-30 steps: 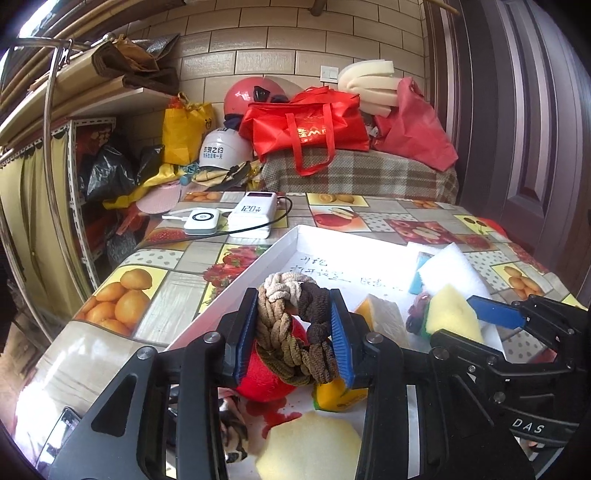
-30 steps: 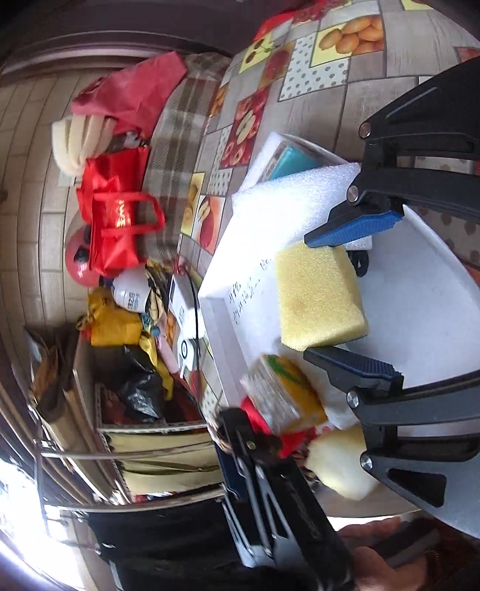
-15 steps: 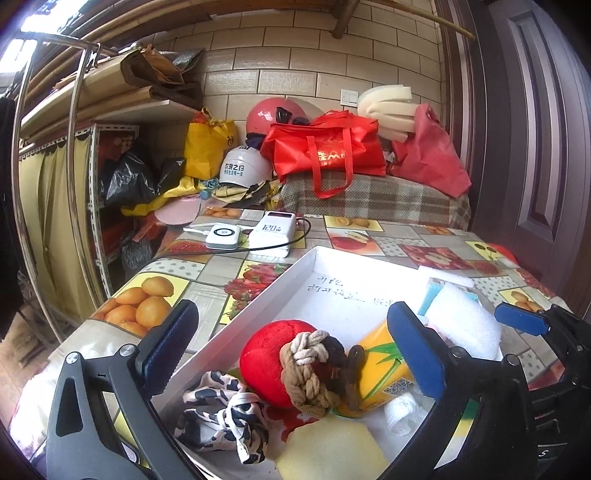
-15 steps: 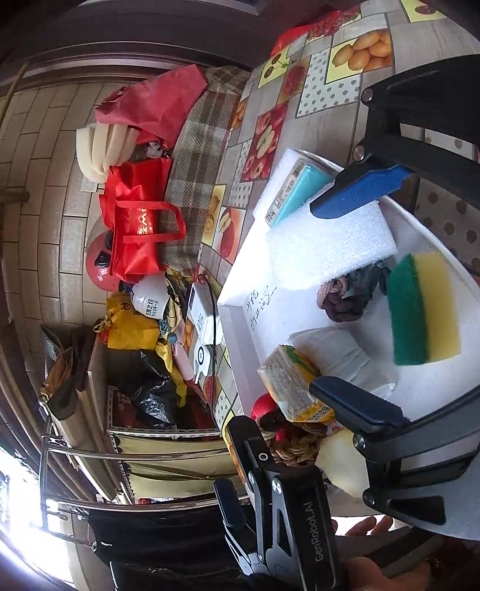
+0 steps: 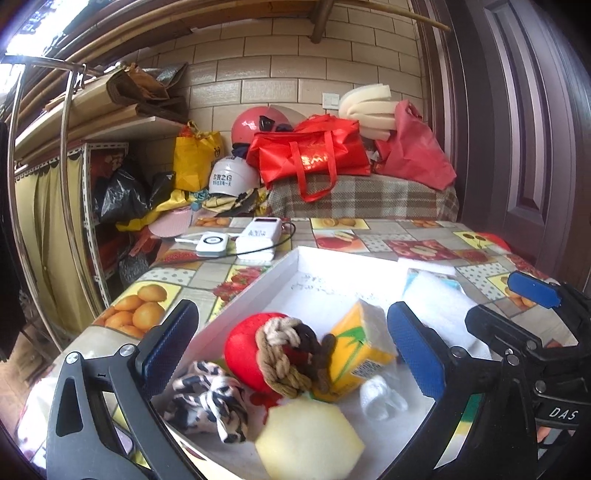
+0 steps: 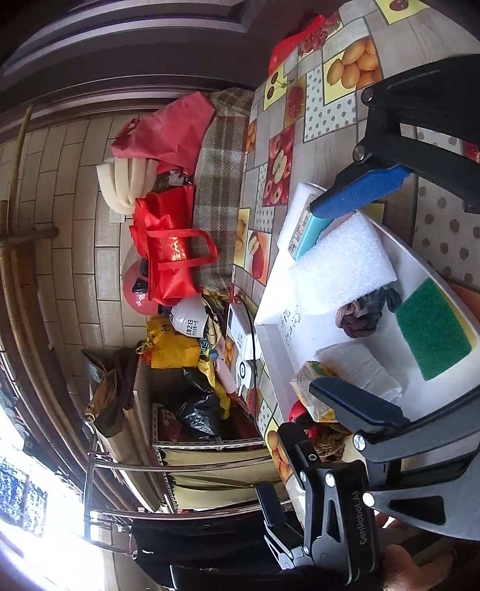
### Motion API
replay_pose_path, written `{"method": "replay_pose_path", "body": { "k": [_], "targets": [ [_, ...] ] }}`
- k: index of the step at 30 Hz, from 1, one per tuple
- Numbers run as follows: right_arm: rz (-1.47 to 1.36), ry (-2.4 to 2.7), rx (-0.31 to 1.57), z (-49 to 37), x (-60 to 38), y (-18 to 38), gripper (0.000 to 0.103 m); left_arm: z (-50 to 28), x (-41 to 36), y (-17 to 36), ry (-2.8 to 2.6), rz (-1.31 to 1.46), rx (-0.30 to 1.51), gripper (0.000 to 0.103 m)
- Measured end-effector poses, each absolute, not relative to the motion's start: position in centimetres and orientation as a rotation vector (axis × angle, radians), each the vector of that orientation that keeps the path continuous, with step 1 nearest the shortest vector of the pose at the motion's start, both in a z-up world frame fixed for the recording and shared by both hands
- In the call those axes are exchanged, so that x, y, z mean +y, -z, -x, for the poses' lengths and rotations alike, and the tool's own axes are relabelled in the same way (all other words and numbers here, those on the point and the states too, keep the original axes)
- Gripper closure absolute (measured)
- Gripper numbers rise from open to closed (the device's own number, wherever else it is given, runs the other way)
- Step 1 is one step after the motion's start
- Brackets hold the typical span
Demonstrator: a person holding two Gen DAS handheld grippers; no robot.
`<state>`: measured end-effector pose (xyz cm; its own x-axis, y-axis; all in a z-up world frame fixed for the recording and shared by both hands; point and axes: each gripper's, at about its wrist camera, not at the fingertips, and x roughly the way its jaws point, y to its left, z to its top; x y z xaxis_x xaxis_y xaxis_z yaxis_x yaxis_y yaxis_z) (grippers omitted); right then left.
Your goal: Organize soft objects
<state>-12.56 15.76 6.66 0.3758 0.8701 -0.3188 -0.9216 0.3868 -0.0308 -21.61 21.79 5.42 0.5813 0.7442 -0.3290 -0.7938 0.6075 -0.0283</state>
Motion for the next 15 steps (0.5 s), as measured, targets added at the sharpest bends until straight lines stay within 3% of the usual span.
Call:
{"method": "replay_pose_path", "body": {
  "k": [15],
  "targets": [
    [0.170, -1.098, 0.304, 12.4, 9.9, -6.8, 0.015, 21.0, 15.6, -5.7, -0.883, 0.150, 0.319, 0.000]
  ]
}}
